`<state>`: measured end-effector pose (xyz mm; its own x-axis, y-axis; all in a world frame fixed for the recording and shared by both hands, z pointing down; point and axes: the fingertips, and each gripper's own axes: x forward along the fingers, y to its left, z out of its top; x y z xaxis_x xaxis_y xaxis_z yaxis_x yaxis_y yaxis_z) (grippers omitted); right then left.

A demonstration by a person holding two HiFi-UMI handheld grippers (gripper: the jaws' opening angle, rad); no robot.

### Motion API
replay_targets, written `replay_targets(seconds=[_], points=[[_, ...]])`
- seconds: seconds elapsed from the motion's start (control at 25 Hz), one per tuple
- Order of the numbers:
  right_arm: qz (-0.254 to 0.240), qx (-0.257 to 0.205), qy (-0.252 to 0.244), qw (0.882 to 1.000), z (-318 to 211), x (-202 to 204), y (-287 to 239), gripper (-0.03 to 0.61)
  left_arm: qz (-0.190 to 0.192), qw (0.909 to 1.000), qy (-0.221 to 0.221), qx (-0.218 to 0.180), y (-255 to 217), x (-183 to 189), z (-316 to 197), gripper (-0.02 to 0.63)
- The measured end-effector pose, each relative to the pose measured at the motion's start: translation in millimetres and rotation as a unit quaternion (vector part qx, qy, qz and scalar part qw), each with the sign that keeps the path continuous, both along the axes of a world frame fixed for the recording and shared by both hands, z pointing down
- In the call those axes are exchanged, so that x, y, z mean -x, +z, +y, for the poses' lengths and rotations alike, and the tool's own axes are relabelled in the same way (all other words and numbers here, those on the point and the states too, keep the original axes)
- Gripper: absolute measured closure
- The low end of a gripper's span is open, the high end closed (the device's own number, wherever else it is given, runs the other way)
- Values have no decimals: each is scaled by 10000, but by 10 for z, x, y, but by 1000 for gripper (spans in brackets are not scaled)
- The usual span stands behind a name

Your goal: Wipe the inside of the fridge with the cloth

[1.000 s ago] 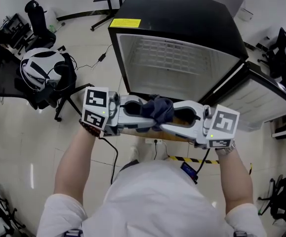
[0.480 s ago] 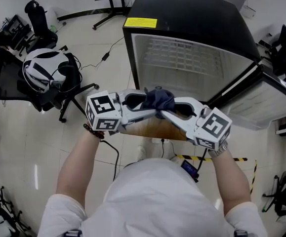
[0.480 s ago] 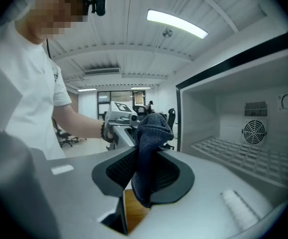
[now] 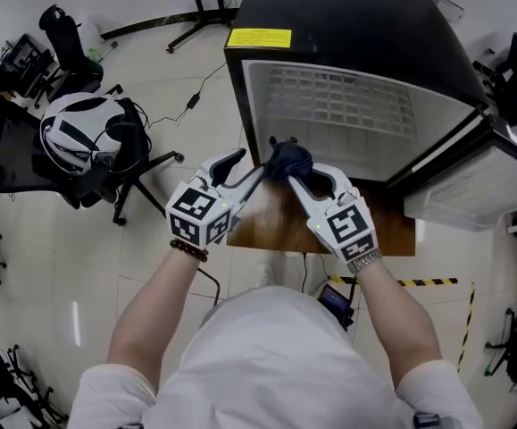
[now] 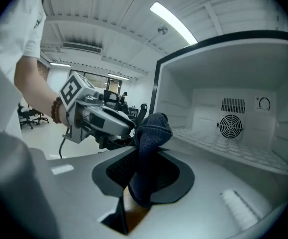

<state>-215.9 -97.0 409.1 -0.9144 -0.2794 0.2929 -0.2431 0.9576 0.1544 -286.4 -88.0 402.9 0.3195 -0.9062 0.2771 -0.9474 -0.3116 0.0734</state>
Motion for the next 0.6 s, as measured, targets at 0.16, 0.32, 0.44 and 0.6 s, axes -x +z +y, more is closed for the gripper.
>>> replay_targets(seconds=[0.16,0.32,0.44,0.6], points=[[147,-50,275,9995,-115,128,347,497,-320,9976,-608,-76,72,202,-135,405],[229,-99,417,9988,-230,272,599,497,-605,9949,-804,-108,144,263,-294,405],[267,-98,456,9986,-293,354,744,497,-685,9930,-956,-95,204,293,-376,405],[197,-124,478,9986,-397,452,839,497,-661,9919,-1079,-150,245,315,-469,405]])
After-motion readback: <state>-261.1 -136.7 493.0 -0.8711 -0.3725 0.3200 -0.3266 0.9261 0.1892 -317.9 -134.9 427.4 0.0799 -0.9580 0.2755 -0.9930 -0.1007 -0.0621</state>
